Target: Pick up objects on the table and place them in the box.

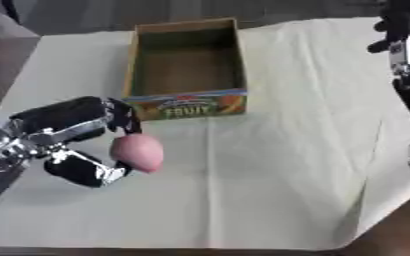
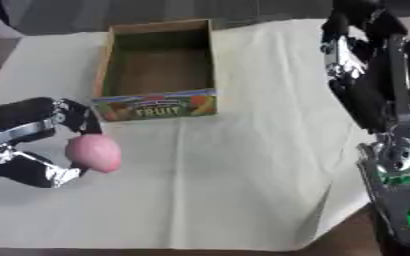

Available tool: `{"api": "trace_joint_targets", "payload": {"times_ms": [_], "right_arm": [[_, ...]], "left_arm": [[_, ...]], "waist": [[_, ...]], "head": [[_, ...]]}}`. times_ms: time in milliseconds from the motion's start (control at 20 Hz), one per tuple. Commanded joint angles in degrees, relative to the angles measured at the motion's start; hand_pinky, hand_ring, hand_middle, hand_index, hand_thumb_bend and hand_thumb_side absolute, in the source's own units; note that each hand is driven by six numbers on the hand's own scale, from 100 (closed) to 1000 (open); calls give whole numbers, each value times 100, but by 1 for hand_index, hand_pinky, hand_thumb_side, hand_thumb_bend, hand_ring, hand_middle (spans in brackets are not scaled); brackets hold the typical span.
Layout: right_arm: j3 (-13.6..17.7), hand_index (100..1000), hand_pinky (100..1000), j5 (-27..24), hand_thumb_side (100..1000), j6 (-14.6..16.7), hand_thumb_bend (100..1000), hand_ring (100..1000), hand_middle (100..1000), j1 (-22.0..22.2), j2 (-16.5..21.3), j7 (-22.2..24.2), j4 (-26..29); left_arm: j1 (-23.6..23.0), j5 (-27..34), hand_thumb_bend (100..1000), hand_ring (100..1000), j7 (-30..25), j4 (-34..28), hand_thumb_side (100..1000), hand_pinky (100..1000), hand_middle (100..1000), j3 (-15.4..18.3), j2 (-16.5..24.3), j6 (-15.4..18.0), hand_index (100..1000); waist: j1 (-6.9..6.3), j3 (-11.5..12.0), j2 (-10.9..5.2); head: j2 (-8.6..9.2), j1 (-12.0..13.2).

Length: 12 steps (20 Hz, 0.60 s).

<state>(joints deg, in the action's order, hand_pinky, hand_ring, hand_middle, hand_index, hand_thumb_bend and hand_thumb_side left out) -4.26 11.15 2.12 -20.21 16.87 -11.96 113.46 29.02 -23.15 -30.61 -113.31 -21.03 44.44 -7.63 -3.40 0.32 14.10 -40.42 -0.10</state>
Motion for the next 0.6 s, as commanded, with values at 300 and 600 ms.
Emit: {"api": "trace_joint_targets", "payload": {"times_ms": [300,600], "right_arm": [[6,774,574,-26,631,12,155,815,564,-104,54,30,113],[-29,774,574,-44,631,10,155,815,563,-106,64,73,113]], "left_arm": [[383,274,149,762,394,15,156,708,685,504,306,-96,577],[980,93,145,758,710,867,150,703,675,527,280,-42,574]], "waist": [[15,-43,-100],[-16,-121,-115]], "head": [[110,-34],[121,63]]}}
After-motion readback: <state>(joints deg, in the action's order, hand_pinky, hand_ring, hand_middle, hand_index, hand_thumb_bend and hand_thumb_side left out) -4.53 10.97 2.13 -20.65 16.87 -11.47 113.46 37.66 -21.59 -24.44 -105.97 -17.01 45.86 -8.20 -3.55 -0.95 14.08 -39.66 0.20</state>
